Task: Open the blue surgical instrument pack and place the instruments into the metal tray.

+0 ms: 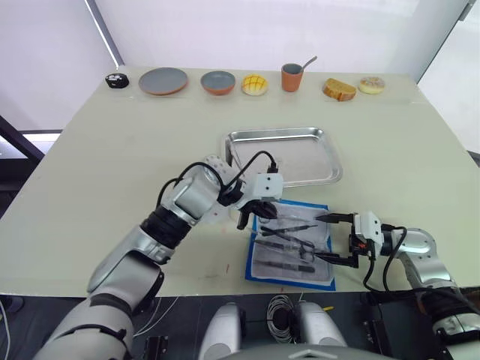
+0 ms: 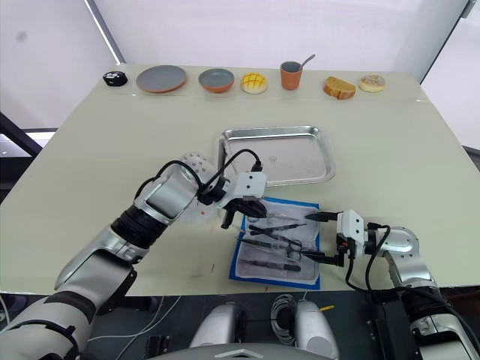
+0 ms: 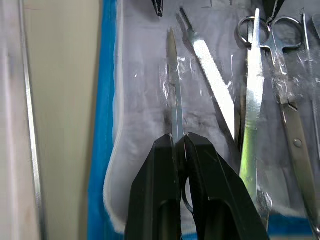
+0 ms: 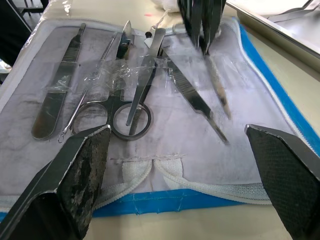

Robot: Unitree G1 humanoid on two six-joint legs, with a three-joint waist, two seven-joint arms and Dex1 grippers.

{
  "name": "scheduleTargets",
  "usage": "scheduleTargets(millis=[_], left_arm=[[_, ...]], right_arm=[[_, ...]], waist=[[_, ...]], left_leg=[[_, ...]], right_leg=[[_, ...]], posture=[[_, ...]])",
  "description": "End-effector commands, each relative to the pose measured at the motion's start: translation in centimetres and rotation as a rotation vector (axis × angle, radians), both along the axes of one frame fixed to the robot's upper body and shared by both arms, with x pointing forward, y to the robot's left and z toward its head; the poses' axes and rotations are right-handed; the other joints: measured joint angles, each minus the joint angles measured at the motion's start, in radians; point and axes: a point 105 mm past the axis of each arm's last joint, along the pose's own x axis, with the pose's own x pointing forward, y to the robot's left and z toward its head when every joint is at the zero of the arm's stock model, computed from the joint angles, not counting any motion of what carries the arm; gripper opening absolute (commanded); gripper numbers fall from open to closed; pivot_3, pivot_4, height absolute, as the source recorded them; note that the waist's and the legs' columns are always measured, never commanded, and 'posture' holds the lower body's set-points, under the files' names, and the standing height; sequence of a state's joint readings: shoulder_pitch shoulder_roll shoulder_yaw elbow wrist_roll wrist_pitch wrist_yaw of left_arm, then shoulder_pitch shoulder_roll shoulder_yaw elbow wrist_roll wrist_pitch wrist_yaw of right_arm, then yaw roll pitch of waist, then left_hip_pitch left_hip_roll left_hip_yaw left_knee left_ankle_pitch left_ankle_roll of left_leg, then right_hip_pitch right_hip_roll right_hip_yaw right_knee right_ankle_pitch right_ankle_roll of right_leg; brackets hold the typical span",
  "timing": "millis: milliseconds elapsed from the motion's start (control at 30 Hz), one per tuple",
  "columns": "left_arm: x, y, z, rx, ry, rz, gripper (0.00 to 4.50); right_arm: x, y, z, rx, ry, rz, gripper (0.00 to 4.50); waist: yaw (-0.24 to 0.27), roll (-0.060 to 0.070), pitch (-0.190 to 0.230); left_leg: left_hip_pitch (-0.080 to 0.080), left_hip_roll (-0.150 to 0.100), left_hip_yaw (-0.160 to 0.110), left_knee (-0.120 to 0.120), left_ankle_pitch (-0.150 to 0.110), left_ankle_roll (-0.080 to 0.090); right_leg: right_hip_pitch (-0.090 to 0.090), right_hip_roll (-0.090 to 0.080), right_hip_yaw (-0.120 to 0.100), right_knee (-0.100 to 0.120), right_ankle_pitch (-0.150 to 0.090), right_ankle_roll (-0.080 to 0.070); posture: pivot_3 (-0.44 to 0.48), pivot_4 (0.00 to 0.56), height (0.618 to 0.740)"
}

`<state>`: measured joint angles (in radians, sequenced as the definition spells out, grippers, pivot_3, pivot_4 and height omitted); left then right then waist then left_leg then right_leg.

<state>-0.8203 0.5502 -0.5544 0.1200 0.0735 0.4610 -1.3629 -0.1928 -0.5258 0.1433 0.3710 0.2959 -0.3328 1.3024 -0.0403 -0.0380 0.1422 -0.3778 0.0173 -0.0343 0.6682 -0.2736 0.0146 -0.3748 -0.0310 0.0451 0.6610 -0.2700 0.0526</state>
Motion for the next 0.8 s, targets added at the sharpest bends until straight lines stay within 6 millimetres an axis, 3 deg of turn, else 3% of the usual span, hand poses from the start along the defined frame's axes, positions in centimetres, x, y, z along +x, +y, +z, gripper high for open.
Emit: scheduleTargets(millis=[33, 433, 800], left_arm=[[0.4, 0.4, 2.1, -0.022, -0.053, 0.008, 0.01], [0.6, 3.4, 2.9, 0.016, -0.054, 0.051, 0.01], [0.3, 8.4, 4.5, 0.065, -0.072, 0.155, 0.01]], right_arm=[[-1.9, -0.1, -5.0, -0.133, 0.173, -0.014, 4.5], [-2.1, 0.0, -5.2, -0.138, 0.189, -0.002, 4.5], [-2.3, -0.3, -5.1, -0.137, 0.194, 0.002, 4.5]], waist=[[0.0, 0.0, 0.0], [-0.001, 0.0, 0.0], [-0.001, 0.001, 0.001]], left_leg=[[0.0, 0.0, 0.0, 0.0, 0.0, 0.0], [0.0, 0.001, 0.0, 0.0, 0.0, 0.0], [0.0, 0.001, 0.0, 0.0, 0.0, 0.0]], right_leg=[[0.0, 0.0, 0.0, 0.0, 0.0, 0.0], [0.0, 0.001, 0.0, 0.0, 0.0, -0.001], [0.0, 0.001, 0.0, 0.0, -0.001, -0.001]], posture=[[0.0, 0.15, 0.74], [0.0, 0.15, 0.74], [0.0, 0.15, 0.74]])
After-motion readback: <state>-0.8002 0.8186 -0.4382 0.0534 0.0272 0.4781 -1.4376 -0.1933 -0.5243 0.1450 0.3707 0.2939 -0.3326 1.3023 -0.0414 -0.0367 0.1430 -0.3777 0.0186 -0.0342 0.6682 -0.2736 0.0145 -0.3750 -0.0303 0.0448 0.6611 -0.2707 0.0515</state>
